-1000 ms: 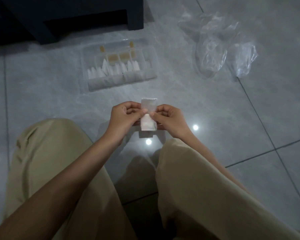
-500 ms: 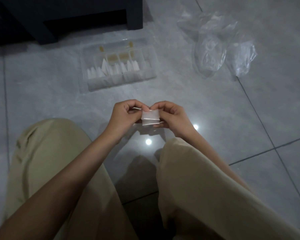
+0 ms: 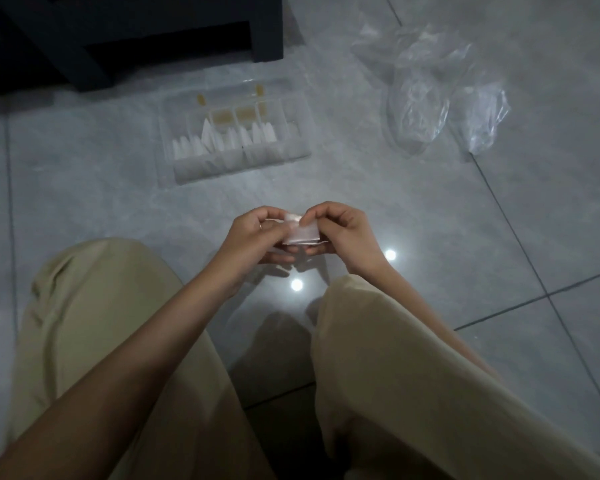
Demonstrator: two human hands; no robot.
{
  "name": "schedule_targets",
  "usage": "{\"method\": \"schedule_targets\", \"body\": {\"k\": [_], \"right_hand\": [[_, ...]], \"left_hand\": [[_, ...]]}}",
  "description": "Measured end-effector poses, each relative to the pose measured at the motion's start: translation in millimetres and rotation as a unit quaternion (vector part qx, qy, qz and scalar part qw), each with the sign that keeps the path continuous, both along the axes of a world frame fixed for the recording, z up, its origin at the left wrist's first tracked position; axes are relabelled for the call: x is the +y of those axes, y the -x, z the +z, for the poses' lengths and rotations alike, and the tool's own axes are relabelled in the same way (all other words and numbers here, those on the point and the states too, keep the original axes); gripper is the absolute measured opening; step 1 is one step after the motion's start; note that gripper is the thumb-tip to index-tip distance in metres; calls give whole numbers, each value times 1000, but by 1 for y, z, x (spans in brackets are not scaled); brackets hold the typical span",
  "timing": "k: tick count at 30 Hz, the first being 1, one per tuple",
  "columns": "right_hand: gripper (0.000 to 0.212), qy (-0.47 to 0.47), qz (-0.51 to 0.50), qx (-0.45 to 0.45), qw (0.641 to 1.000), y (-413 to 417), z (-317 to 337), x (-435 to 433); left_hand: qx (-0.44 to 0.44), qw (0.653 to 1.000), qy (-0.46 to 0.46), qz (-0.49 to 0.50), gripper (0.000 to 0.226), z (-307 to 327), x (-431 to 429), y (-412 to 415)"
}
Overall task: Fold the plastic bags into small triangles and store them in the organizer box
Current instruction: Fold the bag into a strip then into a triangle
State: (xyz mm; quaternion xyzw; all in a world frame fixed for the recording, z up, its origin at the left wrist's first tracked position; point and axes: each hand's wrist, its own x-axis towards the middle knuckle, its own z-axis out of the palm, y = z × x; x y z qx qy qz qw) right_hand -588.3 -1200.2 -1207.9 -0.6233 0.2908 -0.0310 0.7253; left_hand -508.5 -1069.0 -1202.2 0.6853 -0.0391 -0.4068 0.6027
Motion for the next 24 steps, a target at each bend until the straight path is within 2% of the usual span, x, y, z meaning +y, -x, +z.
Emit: {"method": "schedule_targets", "body": {"k": [4,8,13,16,18,21,24], "right_hand": [[34,6,-20,15,1000,-1,4,1],[14,-11,-65,46,997,-3,7,5],[26,145,-46,45,987,-8,-3,8],[22,247,-68,26,966,-12,-6,14],[18,294,-71,6,953,-16,-4,19],[15,330,-66,-24,941,-22,2,25],[15,310,-91,-45,945,-33,7,24]], "left_hand": [[-39,999,1,1,9,-2,-1,3],[-84,996,3,9,14,-2,-2,4],[-96,995,12,8,13,-3,-5,8],[-63,998,-12,20,17,0,-13,9],[-69,996,-31,43,26,0,-21,9],[-146,985,-20,88,30,-2,-32,8],[-210,973,0,99,29,-4,-38,-1]]}}
